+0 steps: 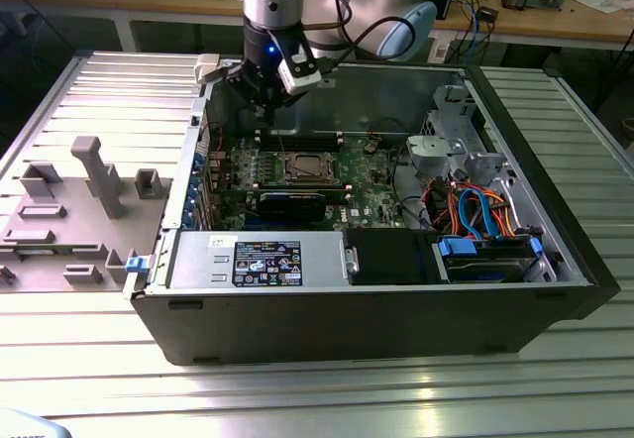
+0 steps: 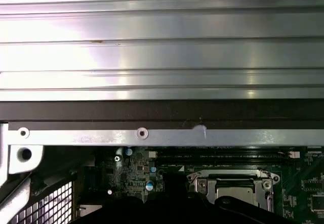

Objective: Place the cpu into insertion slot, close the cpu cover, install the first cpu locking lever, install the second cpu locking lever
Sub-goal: 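Install the first cpu locking lever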

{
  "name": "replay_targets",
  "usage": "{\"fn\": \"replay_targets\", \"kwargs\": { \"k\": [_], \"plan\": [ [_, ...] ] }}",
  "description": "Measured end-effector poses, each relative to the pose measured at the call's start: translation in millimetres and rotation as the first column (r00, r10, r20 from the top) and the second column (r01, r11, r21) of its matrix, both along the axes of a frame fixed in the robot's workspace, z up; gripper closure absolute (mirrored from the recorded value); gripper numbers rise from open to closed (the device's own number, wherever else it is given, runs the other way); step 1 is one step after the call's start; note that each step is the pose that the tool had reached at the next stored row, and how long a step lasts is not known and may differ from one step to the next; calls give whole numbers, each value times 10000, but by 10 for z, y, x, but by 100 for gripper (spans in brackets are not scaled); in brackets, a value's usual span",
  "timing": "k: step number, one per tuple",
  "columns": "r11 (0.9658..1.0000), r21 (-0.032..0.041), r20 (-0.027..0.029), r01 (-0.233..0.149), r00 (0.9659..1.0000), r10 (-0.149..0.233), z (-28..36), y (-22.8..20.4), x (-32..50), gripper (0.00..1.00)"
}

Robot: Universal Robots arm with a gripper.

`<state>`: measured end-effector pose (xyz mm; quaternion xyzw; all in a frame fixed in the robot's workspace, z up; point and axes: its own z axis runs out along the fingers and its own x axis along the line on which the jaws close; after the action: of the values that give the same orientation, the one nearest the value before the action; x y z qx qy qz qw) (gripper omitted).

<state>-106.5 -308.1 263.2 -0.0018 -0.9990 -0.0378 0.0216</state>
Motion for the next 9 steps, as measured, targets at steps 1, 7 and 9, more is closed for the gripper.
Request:
{"fn": "replay_targets", "kwargs": {
  "k": [1,7,9],
  "plan": [
    [10000,0,0,-1,10000,1,0,0,6,89],
    [10000,0,-2,-1,10000,1,0,0,51,89],
    [10000,1,-1,-1,10000,1,0,0,60,89]
  ]
}}
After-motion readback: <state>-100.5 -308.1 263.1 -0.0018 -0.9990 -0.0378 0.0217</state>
